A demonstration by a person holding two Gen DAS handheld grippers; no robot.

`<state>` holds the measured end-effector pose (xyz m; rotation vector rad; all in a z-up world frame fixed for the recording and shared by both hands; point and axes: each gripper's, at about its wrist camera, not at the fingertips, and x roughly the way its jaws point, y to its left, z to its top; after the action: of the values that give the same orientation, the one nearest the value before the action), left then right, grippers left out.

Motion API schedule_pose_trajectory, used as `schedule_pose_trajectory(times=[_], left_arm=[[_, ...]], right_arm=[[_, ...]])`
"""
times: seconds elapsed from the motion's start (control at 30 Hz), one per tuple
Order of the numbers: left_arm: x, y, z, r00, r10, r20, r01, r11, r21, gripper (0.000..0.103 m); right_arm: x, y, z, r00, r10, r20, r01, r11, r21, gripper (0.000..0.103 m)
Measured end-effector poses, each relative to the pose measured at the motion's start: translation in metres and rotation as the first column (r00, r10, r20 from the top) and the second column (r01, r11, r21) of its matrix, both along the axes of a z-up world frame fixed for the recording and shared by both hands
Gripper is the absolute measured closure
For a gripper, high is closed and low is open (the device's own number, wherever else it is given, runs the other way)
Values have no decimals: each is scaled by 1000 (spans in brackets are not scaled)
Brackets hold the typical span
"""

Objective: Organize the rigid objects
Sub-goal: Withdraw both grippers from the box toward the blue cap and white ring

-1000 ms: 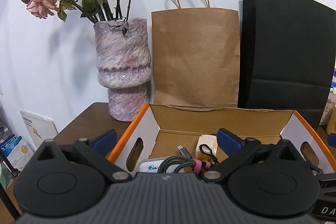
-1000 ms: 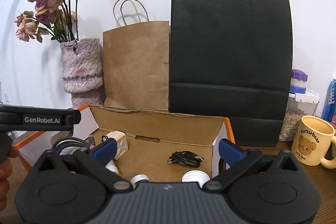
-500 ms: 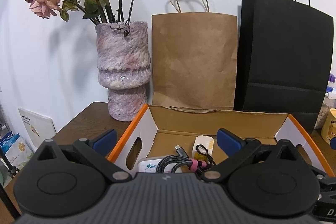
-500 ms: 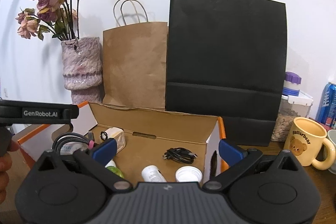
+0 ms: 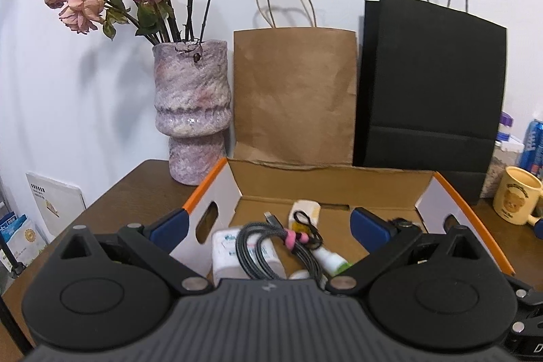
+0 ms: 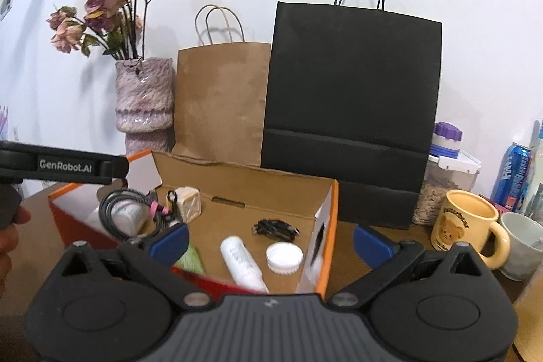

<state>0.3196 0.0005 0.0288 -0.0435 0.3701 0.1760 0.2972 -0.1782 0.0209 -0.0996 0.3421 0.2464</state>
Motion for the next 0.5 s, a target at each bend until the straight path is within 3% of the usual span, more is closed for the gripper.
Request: schedule_pose_trajectory(times=[0.5], left_arm=[[-50,-35,-20,995,-69,-65,69,998,-4,0]], right_arm=[[-44,-38,-21,996,-22,-83,19,999,-29,0]])
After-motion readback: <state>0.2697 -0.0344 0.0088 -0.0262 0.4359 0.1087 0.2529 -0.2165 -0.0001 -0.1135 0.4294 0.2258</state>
